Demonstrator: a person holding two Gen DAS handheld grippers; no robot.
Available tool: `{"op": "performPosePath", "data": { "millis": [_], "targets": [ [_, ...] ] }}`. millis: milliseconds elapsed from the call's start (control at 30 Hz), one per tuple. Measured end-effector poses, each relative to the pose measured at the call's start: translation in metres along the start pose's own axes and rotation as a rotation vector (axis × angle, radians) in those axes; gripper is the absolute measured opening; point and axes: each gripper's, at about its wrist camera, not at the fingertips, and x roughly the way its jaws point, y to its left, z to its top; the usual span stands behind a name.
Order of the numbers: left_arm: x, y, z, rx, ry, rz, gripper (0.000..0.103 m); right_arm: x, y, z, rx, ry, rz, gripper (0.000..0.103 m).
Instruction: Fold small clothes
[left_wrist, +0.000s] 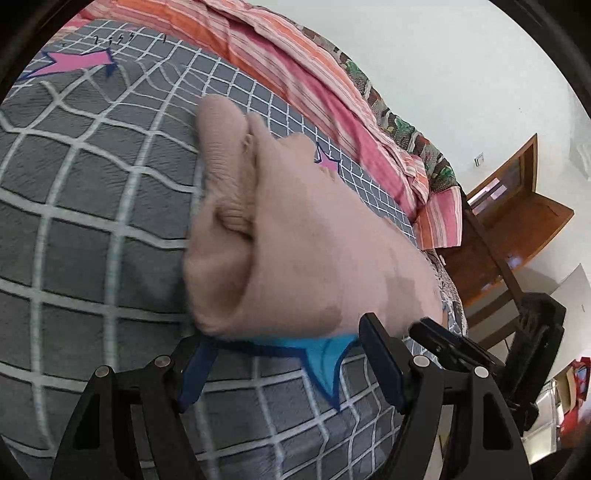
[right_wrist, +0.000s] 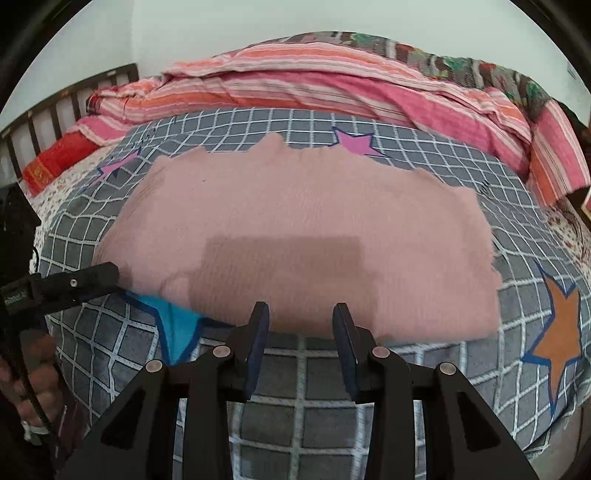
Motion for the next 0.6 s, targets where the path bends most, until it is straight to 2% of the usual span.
{"op": "performPosePath", "data": {
  "millis": [167, 300, 400, 500, 600],
  "targets": [
    [0.004, -0.006, 0.013, -0.086, -0.109, 0.002, 0.072, -0.009, -0.033, -0.007, 0.069, 0.000, -0.011, 0.036],
    [0.014, -0.018, 0.024, -0.068, -0.159, 0.094, 0.072, -0.017, -0.061, -0.010, 0.116, -0.011, -0.025, 0.036],
    [0.019, -0.020, 0.035, -0.104, -0.195, 0.131, 0.071, -0.024, -0.084, -0.012, 0.163, -0.029, -0.029, 0.036],
    [0.027, -0.020, 0.048, -0.139, -0.219, 0.187, 0.063, -0.029, -0.104, -0.014, 0.207, -0.038, -0.024, 0.036],
    [0.032, -0.016, 0.059, -0.186, -0.221, 0.231, 0.047, -0.033, -0.119, -0.015, 0.237, -0.050, -0.020, 0.036]
  ]
}}
